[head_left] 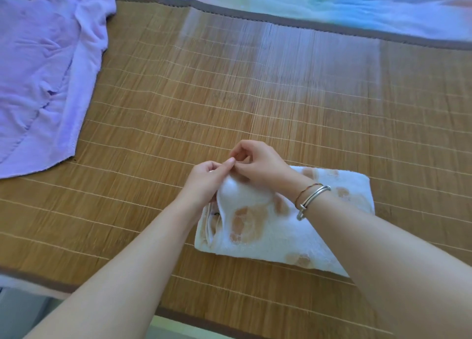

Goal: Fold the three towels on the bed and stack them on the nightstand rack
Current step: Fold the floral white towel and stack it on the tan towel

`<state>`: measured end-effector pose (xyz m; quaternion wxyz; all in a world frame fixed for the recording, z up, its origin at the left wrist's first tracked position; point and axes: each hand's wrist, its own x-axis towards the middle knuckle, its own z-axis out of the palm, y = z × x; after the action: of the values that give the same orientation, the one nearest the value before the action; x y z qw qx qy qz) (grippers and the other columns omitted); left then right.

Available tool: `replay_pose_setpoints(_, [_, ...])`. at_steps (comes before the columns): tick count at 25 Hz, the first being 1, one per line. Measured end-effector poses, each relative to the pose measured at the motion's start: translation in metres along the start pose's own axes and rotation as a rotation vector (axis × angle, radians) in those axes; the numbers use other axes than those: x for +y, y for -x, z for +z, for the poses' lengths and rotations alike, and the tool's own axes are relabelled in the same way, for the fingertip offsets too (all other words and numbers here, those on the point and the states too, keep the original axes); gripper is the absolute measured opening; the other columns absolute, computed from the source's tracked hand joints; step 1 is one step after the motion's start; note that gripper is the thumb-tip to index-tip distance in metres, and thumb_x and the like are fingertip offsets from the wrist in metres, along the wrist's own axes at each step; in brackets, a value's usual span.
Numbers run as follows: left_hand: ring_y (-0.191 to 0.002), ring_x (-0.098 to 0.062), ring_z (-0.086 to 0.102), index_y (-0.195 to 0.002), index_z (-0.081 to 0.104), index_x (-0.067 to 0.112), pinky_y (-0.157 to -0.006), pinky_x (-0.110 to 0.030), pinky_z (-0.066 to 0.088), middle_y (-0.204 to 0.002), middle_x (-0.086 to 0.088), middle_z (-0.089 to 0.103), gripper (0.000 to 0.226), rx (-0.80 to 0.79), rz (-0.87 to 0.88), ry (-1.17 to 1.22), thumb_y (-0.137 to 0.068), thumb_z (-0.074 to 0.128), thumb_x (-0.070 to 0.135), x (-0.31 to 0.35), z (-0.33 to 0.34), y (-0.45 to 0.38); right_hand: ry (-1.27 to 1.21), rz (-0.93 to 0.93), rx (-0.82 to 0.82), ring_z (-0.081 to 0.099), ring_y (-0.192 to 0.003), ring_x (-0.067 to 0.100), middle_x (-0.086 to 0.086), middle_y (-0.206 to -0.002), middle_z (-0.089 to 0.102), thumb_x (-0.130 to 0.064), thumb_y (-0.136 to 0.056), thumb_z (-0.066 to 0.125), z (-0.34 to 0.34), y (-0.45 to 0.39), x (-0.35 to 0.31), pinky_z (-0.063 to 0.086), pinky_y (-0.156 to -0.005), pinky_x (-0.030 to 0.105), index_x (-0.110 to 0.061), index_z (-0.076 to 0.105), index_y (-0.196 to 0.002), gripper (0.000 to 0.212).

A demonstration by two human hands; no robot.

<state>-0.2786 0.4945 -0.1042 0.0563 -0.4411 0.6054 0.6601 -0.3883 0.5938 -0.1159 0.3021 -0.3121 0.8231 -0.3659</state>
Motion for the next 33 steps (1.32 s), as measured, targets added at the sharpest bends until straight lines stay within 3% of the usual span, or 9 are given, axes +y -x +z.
replay_pose_setpoints(4, [-0.066, -0.016, 0.064, -0.089, 0.068, 0.003, -0.058, -0.022, 0.052, -0.085, -0.013, 0.07, 0.034, -0.015, 0.071, 0.014, -0.097, 0.053, 0.033, 0.003, -0.005, 0.001, -0.156, 0.074, -0.182, 0.062, -0.063, 0.004, -0.006, -0.073, 0.068, -0.022, -0.087, 0.066, -0.017, -0.01, -0.011, 0.055, -0.069, 0.024, -0.016, 0.072, -0.086, 0.009])
replay_pose_setpoints(9, [-0.085, -0.021, 0.071, -0.104, 0.069, 0.003, -0.07, -0.028, 0.057, -0.094, -0.009, 0.075, 0.039, -0.151, 0.001, 0.104, -0.099, 0.047, 0.035, -0.012, -0.015, 0.013, 0.115, 0.297, -0.607, 0.067, -0.072, 0.017, 0.0, -0.078, 0.068, -0.03, -0.09, 0.059, -0.031, -0.022, -0.035, 0.057, -0.071, 0.033, -0.014, 0.069, -0.085, 0.019])
replay_pose_setpoints(11, [-0.084, -0.022, 0.071, -0.108, 0.066, 0.002, -0.071, -0.032, 0.058, -0.096, -0.011, 0.074, 0.042, -0.148, 0.013, 0.162, -0.099, 0.046, 0.038, -0.013, -0.014, 0.015, -0.071, 0.383, -0.626, 0.063, -0.065, 0.021, 0.005, -0.072, 0.063, -0.024, -0.089, 0.056, -0.032, -0.025, -0.044, 0.053, -0.063, 0.033, -0.012, 0.063, -0.072, 0.022])
replay_pose_setpoints(14, [-0.085, -0.024, 0.072, -0.108, 0.062, 0.007, -0.079, -0.038, 0.059, -0.095, -0.007, 0.075, 0.044, -0.193, 0.039, 0.033, -0.089, 0.06, 0.047, -0.012, -0.016, 0.019, -0.226, 0.458, -0.526, 0.052, -0.06, 0.026, 0.012, -0.071, 0.054, -0.023, -0.088, 0.05, -0.029, -0.037, -0.046, 0.045, -0.06, 0.031, -0.01, 0.054, -0.072, 0.021])
replay_pose_setpoints(17, [-0.074, -0.017, 0.068, -0.099, 0.06, 0.011, -0.069, -0.031, 0.059, -0.088, -0.003, 0.07, 0.036, -0.276, 0.018, -0.268, -0.074, 0.081, 0.026, -0.029, -0.026, 0.033, 0.265, 0.285, -0.368, 0.047, -0.058, 0.023, 0.009, -0.074, 0.049, -0.023, -0.095, 0.041, -0.011, -0.042, -0.04, 0.04, -0.054, 0.026, -0.011, 0.045, -0.079, 0.021])
replay_pose_setpoints(20, [-0.07, -0.01, 0.062, -0.09, 0.063, 0.014, -0.064, -0.023, 0.056, -0.087, -0.003, 0.065, 0.024, -0.281, -0.034, -0.405, -0.072, 0.078, 0.01, -0.052, -0.036, 0.049, 0.492, 0.06, -0.176, 0.05, -0.067, 0.018, 0.002, -0.084, 0.053, -0.035, -0.099, 0.036, 0.009, -0.023, -0.027, 0.04, -0.058, 0.032, -0.012, 0.045, -0.095, 0.025])
replay_pose_setpoints(23, [-0.07, -0.009, 0.061, -0.086, 0.067, 0.012, -0.071, -0.028, 0.055, -0.083, 0.0, 0.066, 0.017, -0.22, -0.004, -0.411, -0.071, 0.072, 0.008, -0.063, -0.038, 0.058, 0.69, -0.074, 0.022, 0.054, -0.088, 0.026, 0.004, -0.099, 0.055, -0.041, -0.099, 0.033, 0.023, -0.002, -0.015, 0.042, -0.07, 0.036, -0.013, 0.045, -0.105, 0.031])
replay_pose_setpoints(28, [-0.06, -0.007, 0.06, -0.08, 0.064, 0.013, -0.053, -0.02, 0.047, -0.075, 0.002, 0.066, 0.009, -0.029, -0.068, -0.59, -0.073, 0.068, 0.011, -0.072, -0.028, 0.075, 0.829, -0.062, 0.125, 0.056, -0.094, 0.027, 0.005, -0.102, 0.06, -0.047, -0.1, 0.027, 0.041, 0.014, 0.011, 0.039, -0.076, 0.035, -0.012, 0.049, -0.104, 0.042])
replay_pose_setpoints(33, [-0.07, -0.012, 0.069, -0.092, 0.065, 0.003, -0.066, -0.023, 0.057, -0.085, -0.011, 0.071, 0.004, 0.059, 0.074, -0.062, -0.089, 0.063, 0.005, -0.072, -0.029, 0.079, 0.772, -0.036, 0.248, 0.055, -0.094, 0.028, 0.007, -0.1, 0.059, -0.044, -0.101, 0.029, 0.043, 0.01, 0.02, 0.034, -0.076, 0.035, -0.011, 0.047, -0.1, 0.037])
